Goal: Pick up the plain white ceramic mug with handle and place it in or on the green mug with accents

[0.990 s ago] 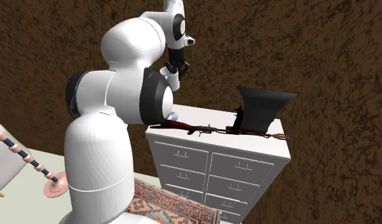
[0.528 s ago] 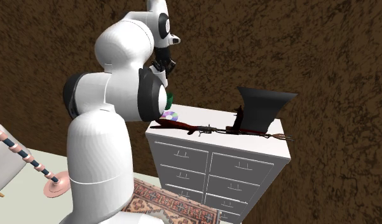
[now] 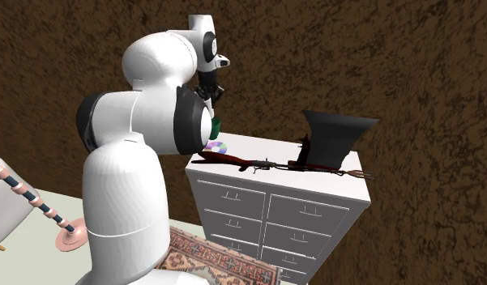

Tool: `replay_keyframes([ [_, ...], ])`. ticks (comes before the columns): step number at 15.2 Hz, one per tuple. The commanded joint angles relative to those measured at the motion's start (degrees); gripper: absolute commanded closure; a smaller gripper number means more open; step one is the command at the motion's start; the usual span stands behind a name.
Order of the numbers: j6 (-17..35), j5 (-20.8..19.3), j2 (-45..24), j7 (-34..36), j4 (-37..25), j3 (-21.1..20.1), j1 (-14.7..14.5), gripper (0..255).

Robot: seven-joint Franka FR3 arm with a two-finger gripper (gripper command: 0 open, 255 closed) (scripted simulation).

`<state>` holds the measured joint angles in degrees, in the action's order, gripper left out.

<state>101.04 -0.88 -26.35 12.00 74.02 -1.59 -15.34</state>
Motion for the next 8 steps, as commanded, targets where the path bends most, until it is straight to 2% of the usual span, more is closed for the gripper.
replay_keyframes([
  [1,1.6,0.0,0.1,0.0,1.6,0.0,0.0,255],
  [6,6.0,0.0,-0.2,0.0,5.7,0.0,0.1,255],
  [8,6.0,0.0,-0.2,0.0,5.7,0.0,0.1,255],
])
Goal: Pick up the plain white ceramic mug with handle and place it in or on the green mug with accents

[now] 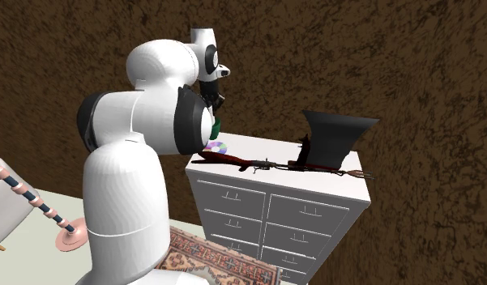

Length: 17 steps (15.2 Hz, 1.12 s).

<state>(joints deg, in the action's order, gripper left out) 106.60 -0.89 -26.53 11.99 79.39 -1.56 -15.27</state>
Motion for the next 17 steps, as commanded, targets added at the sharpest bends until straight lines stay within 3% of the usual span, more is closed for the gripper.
replay_keyframes([
  [1,0.4,0.0,0.0,0.0,0.4,0.0,0.0,255],
  [6,0.4,0.0,0.0,0.0,0.4,0.0,0.0,255],
  [7,0.4,0.0,0.0,0.0,0.4,0.0,0.0,0],
  [12,0.4,0.0,0.0,0.0,0.4,0.0,0.0,0],
  [17,-6.8,0.0,0.3,0.0,-6.5,0.0,-0.1,0],
])
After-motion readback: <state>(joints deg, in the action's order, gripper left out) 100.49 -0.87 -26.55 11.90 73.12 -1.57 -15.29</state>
